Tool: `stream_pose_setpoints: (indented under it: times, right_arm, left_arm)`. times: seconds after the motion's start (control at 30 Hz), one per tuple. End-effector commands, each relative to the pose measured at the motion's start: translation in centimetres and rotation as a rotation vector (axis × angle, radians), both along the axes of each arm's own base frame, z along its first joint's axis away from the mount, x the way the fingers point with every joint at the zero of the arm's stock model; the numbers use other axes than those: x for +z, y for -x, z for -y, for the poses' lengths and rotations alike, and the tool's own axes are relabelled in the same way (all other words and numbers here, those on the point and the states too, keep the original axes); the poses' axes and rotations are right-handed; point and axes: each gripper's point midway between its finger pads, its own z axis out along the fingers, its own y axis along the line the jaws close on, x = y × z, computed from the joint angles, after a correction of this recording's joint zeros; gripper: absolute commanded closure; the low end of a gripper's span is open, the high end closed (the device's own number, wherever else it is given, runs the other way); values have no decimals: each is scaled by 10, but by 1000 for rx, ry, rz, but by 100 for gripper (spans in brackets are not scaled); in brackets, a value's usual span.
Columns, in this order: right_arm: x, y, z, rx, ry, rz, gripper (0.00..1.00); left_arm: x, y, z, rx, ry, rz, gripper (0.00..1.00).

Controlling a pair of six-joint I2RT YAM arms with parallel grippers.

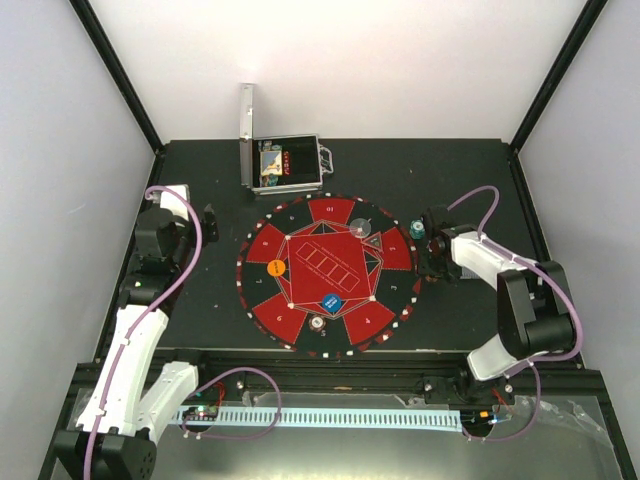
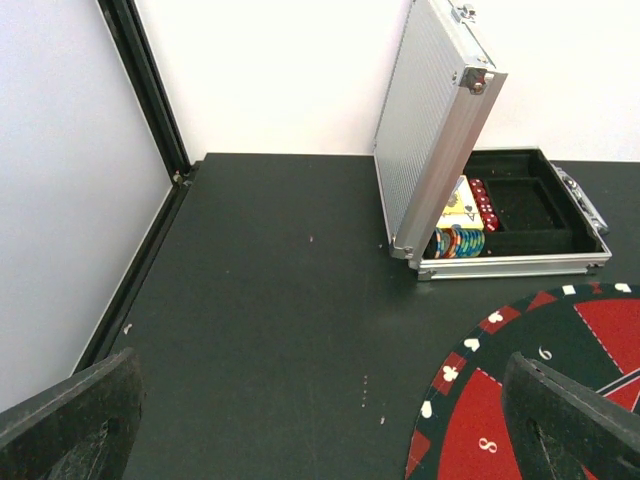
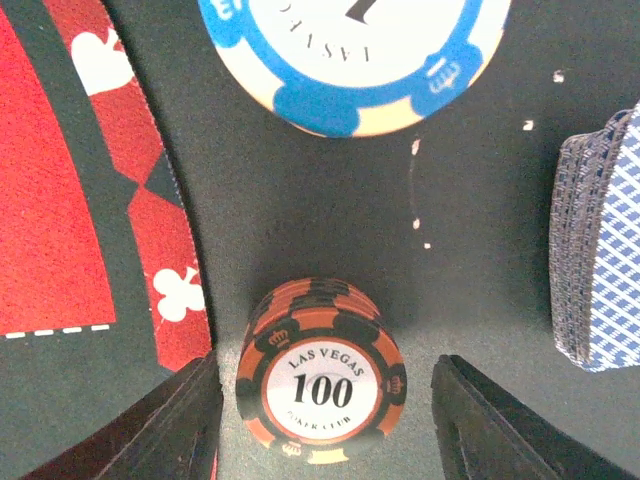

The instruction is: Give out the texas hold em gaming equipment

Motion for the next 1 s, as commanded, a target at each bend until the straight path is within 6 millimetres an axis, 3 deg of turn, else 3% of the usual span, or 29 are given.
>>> stream_pose_setpoints:
  times: [0.0,0.7,0.97]
  right_arm:
    - [-4,-6,-2,-6,-19,11,42]
    - [-6,-6,-1,-7,-13,4,58]
    - [21,-9,-3,22,-23,45,60]
  left_arm:
    - [15,1,0,7,10,40,1]
    - [15,1,0,6,10,40,1]
    - [16,2,0,7,10,45,1]
